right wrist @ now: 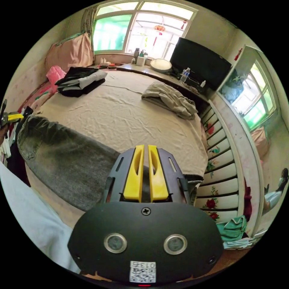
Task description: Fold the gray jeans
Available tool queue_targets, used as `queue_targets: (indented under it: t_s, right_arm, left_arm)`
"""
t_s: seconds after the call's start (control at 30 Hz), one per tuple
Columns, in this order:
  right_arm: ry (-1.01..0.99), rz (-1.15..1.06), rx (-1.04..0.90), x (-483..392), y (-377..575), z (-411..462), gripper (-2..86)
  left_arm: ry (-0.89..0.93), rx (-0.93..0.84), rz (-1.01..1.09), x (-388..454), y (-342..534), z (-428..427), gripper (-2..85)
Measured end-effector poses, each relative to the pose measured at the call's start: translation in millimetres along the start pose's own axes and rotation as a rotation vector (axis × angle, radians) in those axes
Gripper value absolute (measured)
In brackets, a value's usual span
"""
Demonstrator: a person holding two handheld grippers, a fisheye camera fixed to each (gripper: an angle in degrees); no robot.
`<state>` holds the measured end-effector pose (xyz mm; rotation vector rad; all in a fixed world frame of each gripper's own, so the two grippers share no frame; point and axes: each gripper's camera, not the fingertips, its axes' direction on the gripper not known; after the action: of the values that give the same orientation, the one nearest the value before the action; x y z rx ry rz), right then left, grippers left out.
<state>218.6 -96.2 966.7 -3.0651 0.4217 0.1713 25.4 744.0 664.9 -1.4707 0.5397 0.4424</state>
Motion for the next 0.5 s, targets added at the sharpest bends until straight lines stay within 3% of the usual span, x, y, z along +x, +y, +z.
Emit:
queue_targets:
  t_s: [0.17, 0.3, 0.37, 0.5]
  right_arm:
    - [-0.068, 0.180, -0.224, 41, 31, 52, 7.7]
    - [-0.051, 0.157, -0.191, 27, 33, 61, 9.8]
    - [0.037, 0.091, -0.225, 11, 32, 77, 6.2]
    - [0.287, 0.241, -0.322, 35, 51, 118, 1.1]
  left_arm:
    - [0.061, 0.011, 0.066, 17, -35, 37, -0.3]
    - [0.055, 0.011, 0.127, 32, -54, 50, -0.3]
    - [0.062, 0.007, 0.182, 41, -70, 57, -0.4]
    - [0.039, -0.072, 0.261, 49, -89, 76, -0.4]
